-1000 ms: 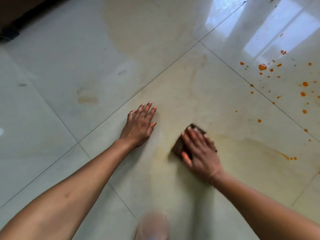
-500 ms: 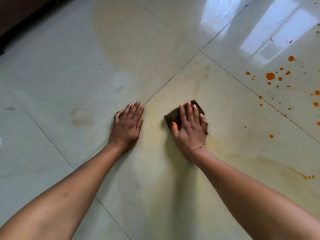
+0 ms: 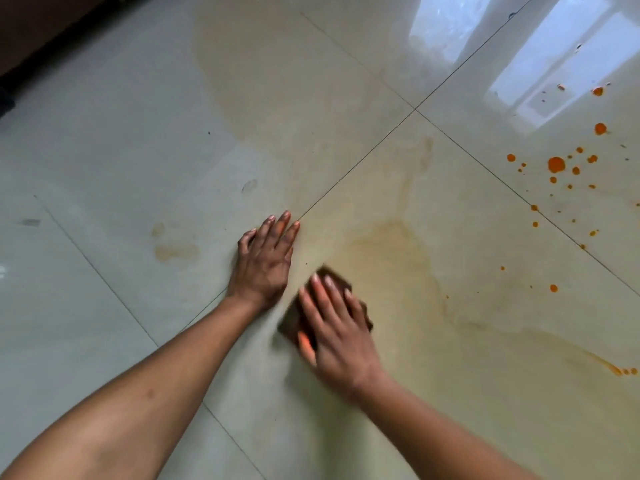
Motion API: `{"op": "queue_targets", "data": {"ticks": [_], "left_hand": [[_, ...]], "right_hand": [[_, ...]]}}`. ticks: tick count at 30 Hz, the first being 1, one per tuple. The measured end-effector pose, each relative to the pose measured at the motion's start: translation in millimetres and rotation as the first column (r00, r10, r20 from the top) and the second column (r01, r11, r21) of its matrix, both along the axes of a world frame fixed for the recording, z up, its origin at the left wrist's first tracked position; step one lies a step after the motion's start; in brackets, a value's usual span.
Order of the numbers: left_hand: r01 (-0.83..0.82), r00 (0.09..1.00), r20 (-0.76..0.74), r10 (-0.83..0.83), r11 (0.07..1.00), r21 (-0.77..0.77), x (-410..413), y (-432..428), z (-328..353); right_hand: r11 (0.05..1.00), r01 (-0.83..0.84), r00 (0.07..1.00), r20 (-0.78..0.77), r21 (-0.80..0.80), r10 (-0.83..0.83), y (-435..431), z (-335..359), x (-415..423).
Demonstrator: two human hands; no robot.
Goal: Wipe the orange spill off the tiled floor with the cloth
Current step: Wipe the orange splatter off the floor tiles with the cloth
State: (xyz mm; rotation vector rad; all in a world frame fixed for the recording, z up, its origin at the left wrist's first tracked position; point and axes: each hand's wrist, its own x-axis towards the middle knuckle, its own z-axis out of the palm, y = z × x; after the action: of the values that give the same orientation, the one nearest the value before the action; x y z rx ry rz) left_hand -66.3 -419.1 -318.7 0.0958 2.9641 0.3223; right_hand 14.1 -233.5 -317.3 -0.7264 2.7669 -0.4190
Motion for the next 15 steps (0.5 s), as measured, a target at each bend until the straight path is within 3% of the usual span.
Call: {"op": "queue_targets", "data": {"ticks": [3, 5, 7, 8, 12, 14, 15], "left_hand": [[-0.01, 1.0, 0.002, 0.01, 1.0, 0.004, 2, 0, 0], [-0.019, 1.0, -0.006, 0.019, 1.0, -0.005, 3, 1, -1], [-0.016, 1.0, -0.006, 0.016, 1.0, -0.009, 2, 0, -1], [-0.018, 1.0, -0.005, 0.018, 1.0, -0.009, 2, 2, -1], [-0.087, 0.996, -0.033, 0.087, 0.996, 0.013, -3, 15, 4], [-0.114, 0.992, -0.041, 0.117, 0.992, 0.054, -9, 38, 6], [-0.088, 0.995, -0.043, 0.092, 0.993, 0.076, -14, 55, 6]], "right_hand": [[0.992, -0.118, 0.993, -0.007, 0.032, 0.119, 77, 2, 21], [0.995, 0.055, 0.998, -0.028, 0.085, -0.053, 103, 3, -16], [0.936, 0.334, 0.942, -0.023, 0.11, -0.334, 82, 5, -56], [0.911, 0.397, 0.917, -0.017, 0.111, -0.398, 64, 7, -59], [0.986, 0.152, 0.988, 0.019, 0.061, -0.154, 70, 4, 26], [0.985, 0.158, 0.987, 0.005, 0.066, -0.159, 117, 7, 42], [0.967, 0.24, 0.971, -0.015, 0.081, -0.239, 136, 5, 31]]}}
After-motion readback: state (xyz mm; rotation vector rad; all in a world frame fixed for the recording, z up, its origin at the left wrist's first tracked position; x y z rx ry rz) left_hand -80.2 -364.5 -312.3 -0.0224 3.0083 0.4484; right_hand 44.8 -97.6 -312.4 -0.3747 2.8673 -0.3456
